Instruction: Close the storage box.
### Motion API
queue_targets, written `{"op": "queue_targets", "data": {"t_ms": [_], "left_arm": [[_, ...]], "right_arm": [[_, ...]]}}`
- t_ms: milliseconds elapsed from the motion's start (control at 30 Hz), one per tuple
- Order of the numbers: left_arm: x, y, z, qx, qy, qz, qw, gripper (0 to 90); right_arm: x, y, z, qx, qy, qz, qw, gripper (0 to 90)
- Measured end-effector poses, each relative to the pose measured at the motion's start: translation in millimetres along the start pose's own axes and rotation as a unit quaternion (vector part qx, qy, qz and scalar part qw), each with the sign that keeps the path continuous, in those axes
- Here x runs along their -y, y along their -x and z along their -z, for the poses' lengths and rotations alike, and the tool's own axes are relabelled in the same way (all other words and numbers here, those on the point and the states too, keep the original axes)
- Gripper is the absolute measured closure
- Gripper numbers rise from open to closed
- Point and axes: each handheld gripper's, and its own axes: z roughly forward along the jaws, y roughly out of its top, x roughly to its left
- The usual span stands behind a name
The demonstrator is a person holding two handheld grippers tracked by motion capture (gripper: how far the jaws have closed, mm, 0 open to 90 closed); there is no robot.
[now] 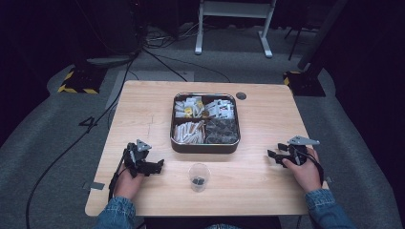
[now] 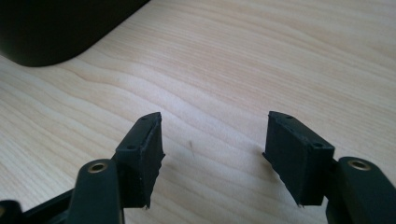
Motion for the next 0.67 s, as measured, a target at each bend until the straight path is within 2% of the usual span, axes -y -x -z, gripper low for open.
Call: {"op": "queue_targets", "data": {"t_ms": [167,200,267,300,667], "left_arm": [[0.0,0.1,-0.1,0.001,0.000,0.000,1.0000,0.0],[0.0,0.0,0.0,0.000,0.000,0.000,1.0000,0.0],[0.0,0.0,0.0,0.000,0.000,0.000,1.0000,0.0],[0.1,0.2,0.1,0.001,-0.001,0.001,1.0000,0.0],[0.1,0.4,0.0,0.000,0.000,0.001,1.0000,0.0]], "right_arm": [[3.0,0.5,2.2,0.003,-0.012,0.014,0.9998,33.4],[3.5,0.0,2.7,0.004,-0.014,0.018,0.9997,30.3],[4.1,-0.7,2.1,0.010,-0.026,0.034,0.9990,15.4],[4.3,-0.7,1.5,0.015,-0.034,0.031,0.9988,10.0],[4.8,-0.7,1.6,0.018,-0.037,0.030,0.9987,9.5]]}}
